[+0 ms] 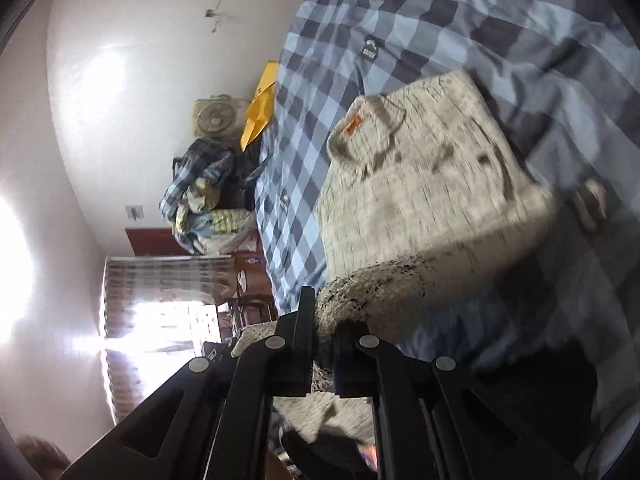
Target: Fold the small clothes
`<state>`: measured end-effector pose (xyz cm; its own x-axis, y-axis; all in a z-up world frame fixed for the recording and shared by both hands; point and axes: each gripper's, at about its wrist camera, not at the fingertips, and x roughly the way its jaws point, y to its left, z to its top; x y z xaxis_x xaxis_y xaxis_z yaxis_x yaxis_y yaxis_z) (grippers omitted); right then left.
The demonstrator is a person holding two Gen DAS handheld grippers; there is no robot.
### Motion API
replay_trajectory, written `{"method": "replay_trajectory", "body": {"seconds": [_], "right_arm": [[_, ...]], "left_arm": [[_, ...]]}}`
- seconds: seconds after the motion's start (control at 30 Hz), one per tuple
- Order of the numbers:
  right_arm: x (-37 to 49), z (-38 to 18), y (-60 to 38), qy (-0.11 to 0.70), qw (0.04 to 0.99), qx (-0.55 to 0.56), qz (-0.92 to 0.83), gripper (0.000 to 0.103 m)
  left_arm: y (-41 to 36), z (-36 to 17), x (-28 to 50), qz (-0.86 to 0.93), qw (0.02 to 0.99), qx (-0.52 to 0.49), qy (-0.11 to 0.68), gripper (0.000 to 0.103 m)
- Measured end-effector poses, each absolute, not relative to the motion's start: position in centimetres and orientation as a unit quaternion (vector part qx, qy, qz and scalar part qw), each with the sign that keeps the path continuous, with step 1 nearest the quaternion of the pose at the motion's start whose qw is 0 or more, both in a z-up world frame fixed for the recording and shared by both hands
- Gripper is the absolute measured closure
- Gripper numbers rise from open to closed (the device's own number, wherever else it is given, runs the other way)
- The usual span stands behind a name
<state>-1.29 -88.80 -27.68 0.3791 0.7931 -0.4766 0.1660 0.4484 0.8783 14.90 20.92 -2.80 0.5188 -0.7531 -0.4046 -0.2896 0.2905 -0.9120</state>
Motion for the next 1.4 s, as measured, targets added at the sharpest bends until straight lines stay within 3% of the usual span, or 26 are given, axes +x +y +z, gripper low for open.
{"method": "replay_trajectory", "body": {"seconds": [0.3,0.43,0.53,0.57,0.63,0.67,0.7,0.73,0.77,0.8,0.87,1.0,1.13,1.4], "right_arm": [[19.6,-33.0,-91.0,0.551,0.668,0.469,0.174,0.099],[24.6,-36.5,-91.9,0.591,0.680,0.423,0.089,0.095],[26.2,-40.6,-92.2,0.631,0.654,0.414,0.054,0.085],[26.3,-41.4,-92.5,0.635,0.655,0.406,0.047,0.084],[26.3,-41.4,-93.0,0.634,0.671,0.381,0.046,0.084],[26.1,-40.8,-93.3,0.631,0.681,0.369,0.053,0.084],[26.2,-40.3,-93.5,0.628,0.689,0.359,0.053,0.083],[26.0,-39.3,-93.8,0.622,0.709,0.329,0.045,0.082],[25.7,-37.9,-94.5,0.611,0.735,0.293,0.031,0.070],[25.6,-37.0,-95.1,0.604,0.748,0.275,0.021,0.050],[24.4,-35.1,-96.6,0.590,0.771,0.239,-0.020,0.035],[21.4,-33.1,-93.7,0.592,0.799,0.100,-0.037,0.034],[17.0,-33.6,-85.4,0.606,0.795,0.001,0.030,0.034],[13.6,-40.9,-70.3,0.653,0.738,-0.092,0.141,0.035]], "left_arm": [[21.8,-9.9,32.6,-0.036,0.677,-0.579,0.453,0.100],[20.1,-10.0,37.0,0.018,0.766,-0.423,0.484,0.098],[18.5,-9.9,37.8,0.013,0.795,-0.326,0.512,0.096],[18.0,-9.8,37.6,0.004,0.800,-0.300,0.519,0.089],[16.9,-9.4,36.6,-0.017,0.812,-0.242,0.531,0.029],[16.3,-9.2,35.6,-0.027,0.823,-0.210,0.528,0.005],[16.1,-8.8,35.4,-0.037,0.827,-0.198,0.524,0.000],[15.7,-8.5,34.2,-0.056,0.833,-0.189,0.517,0.000],[15.3,-8.1,33.8,-0.061,0.834,-0.185,0.515,0.000],[14.8,-7.8,32.9,-0.064,0.835,-0.176,0.518,0.000],[13.8,-7.3,31.6,-0.075,0.834,-0.159,0.523,0.000],[9.5,-7.6,28.0,-0.100,0.830,-0.060,0.545,0.000],[5.7,-9.7,26.4,-0.125,0.805,-0.024,0.580,0.000],[0.8,-14.8,29.1,-0.094,0.792,0.079,0.598,0.000]]}}
